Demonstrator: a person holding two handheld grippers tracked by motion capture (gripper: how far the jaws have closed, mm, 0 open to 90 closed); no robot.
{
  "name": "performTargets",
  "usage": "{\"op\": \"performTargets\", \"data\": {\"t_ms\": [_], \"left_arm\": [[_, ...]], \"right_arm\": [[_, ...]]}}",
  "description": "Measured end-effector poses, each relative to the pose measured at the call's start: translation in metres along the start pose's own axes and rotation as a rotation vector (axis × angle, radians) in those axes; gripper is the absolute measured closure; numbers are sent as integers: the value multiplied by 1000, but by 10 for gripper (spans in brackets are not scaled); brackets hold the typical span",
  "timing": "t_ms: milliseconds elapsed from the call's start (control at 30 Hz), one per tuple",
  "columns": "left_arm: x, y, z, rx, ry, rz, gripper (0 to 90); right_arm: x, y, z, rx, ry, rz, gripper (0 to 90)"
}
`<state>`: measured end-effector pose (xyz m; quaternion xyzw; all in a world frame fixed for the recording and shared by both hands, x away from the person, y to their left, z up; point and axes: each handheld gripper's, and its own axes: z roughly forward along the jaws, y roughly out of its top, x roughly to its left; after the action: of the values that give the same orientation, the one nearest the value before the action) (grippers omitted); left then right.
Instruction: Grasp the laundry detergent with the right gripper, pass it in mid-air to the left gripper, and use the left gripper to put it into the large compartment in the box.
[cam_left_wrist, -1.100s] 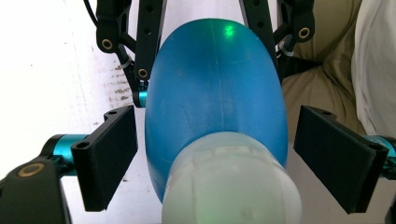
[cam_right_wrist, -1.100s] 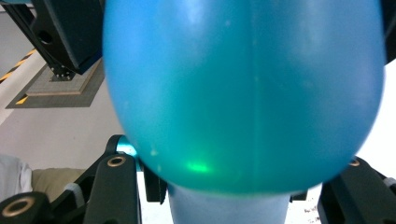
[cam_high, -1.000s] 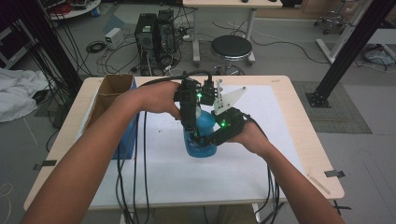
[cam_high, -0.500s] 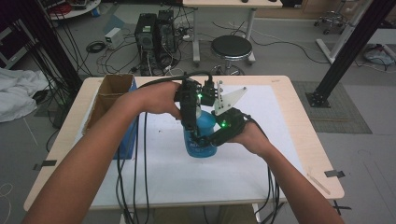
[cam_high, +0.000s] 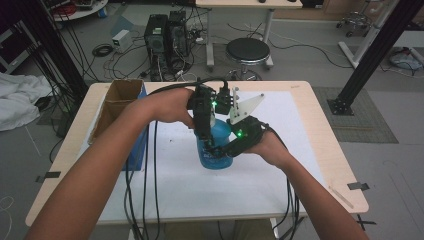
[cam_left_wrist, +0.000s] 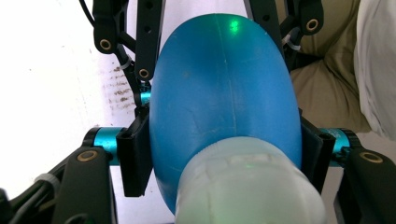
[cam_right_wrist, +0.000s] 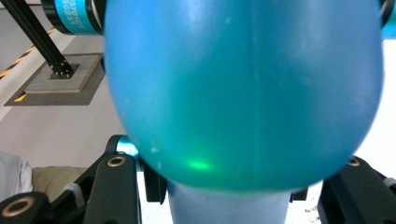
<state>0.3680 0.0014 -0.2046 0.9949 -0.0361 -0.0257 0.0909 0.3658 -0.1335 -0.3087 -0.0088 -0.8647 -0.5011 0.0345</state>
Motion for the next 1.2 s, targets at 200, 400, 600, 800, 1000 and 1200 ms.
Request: {"op": "performTargets", "data": {"t_ms": [200,400,600,800,1000,1200], "left_arm": [[-1,0,0,5,0,2,371],[-3,1,-1,-4,8,4,373],[-5,4,-2,-3,15,11,375],[-7,7,-3,-5,24,21,376],[-6,4,-7,13,24,3,376],[-3,-7,-9,29,28,-35,376]], "right_arm": [[0,0,0,0,-2,-5,448],[1,0,-1,0,-3,-9,448],[3,1,-3,3,-11,-17,447],[7,2,-6,20,-27,-33,435],[8,2,-15,92,-53,-12,217],[9,-4,-36,151,-126,50,100]]}}
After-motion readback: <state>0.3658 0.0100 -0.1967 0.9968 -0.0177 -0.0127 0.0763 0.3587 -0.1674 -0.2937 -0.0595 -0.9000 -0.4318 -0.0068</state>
